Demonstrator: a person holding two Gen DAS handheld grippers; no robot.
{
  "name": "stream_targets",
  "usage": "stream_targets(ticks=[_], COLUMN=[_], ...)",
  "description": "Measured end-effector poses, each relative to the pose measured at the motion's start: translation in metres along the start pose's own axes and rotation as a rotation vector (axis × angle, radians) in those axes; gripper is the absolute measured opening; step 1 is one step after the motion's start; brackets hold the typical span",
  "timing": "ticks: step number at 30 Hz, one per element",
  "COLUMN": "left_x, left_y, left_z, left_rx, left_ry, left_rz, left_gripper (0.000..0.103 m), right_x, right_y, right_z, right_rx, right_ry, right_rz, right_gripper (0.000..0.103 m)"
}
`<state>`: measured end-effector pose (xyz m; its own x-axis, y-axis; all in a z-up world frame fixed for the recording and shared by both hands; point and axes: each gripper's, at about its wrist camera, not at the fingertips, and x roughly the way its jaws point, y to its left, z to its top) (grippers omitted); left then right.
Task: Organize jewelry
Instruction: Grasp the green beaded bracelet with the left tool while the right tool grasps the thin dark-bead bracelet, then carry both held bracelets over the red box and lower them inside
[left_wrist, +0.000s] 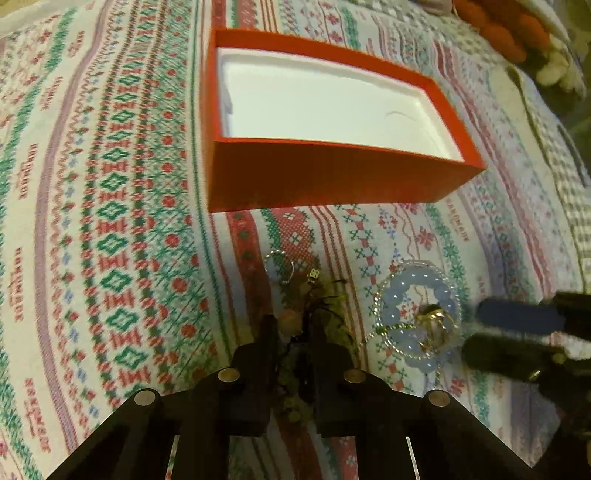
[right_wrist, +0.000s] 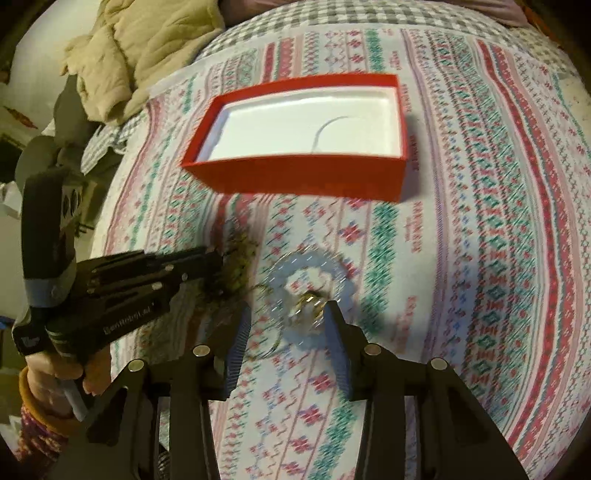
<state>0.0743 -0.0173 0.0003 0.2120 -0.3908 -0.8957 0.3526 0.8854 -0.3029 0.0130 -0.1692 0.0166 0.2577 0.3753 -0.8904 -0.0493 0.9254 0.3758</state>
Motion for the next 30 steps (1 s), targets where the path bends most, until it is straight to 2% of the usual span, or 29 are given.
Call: stream_targets(ticks=[4, 11, 14, 16, 18, 22, 30], left_x=[-0.016, -0.026, -0.023, -0.02, -0.019, -0.03, -0.068], left_y=[0.017, 0.038, 0.046, 0.051, 0.051, 0.045, 0.032], left_z=[-0.008, -0.019, -0.025, -0.03, -0.033, -0.034, -0.028], left_rx=[-0.024, -0.072, -0.082, -0.09, -0.09, -0.083, -0.064], left_ry=[-0.022, -0.034, -0.024, -0.012, -0.012, -0.045, -0.121], left_rz=[-0.011, 0.005, 0.023, 0.035, 0.041, 0.029, -0.05], left_gripper=[0.01, 0.01, 0.01, 0.01, 0.01, 0.01, 0.01], right_x=[0.011, 0.036, 0.038, 0.037, 0.038, 0.032, 0.004], right_y=[0.005, 0.003, 0.0, -0.001, -0.003, 0.001, 0.026], right_z=[-0.01, -0.023, -0.022, -0.021, -0.02, -0.019, -0.012], right_rx=[0.01, 0.044, 0.049, 0.049, 0.049, 0.032, -0.046], right_ry=[0.052, 0.108, 0.089, 0.08, 0.074, 0.054, -0.023], right_rz=[0.034, 0.005, 0.004, 0.0, -0.005, -0.001, 0.01], right_gripper=[0.037, 0.032, 0.026, 0.014, 0.007, 0.003, 0.002])
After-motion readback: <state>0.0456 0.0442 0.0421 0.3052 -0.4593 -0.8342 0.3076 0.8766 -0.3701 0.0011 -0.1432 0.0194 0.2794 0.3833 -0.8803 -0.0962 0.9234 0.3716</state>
